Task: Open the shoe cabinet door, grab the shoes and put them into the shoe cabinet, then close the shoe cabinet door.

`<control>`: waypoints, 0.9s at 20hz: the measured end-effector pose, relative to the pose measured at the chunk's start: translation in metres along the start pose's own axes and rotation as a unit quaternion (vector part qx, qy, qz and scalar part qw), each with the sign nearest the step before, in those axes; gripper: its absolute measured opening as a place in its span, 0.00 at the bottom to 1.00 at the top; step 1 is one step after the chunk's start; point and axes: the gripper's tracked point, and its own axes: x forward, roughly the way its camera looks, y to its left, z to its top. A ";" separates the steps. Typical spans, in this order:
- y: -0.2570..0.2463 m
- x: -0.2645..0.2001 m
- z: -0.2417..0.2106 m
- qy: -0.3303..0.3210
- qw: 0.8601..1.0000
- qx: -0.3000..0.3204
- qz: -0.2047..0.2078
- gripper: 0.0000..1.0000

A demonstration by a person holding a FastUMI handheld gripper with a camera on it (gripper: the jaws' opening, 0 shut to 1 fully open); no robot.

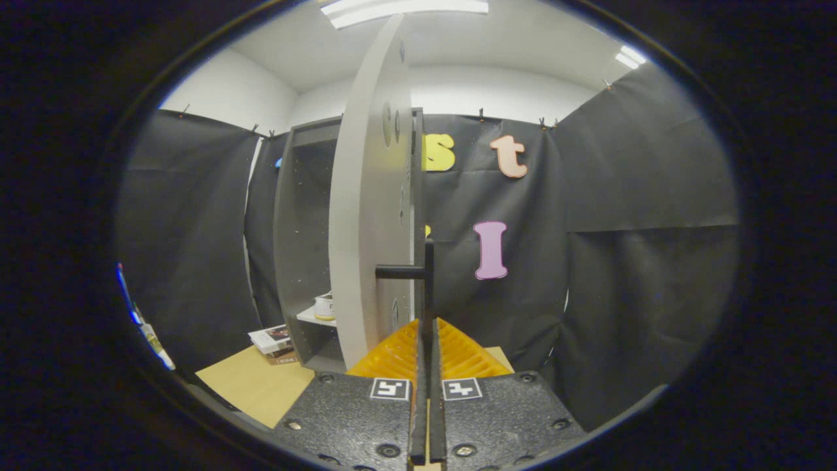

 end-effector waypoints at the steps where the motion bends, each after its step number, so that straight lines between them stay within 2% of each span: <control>1: -0.002 -0.006 -0.007 0.007 1.000 0.003 -0.007 0.07; 3: -0.009 -0.021 -0.017 0.019 0.999 -0.005 -0.035 0.18; 6: -0.016 -0.043 -0.025 0.016 0.997 -0.017 -0.073 0.64; 8: -0.004 -0.060 -0.027 0.000 0.997 -0.011 -0.070 0.93; 10: 0.002 -0.071 -0.038 -0.005 0.997 0.004 -0.074 1.00; 18: 0.074 -0.076 -0.129 0.017 1.000 0.002 -0.021 1.00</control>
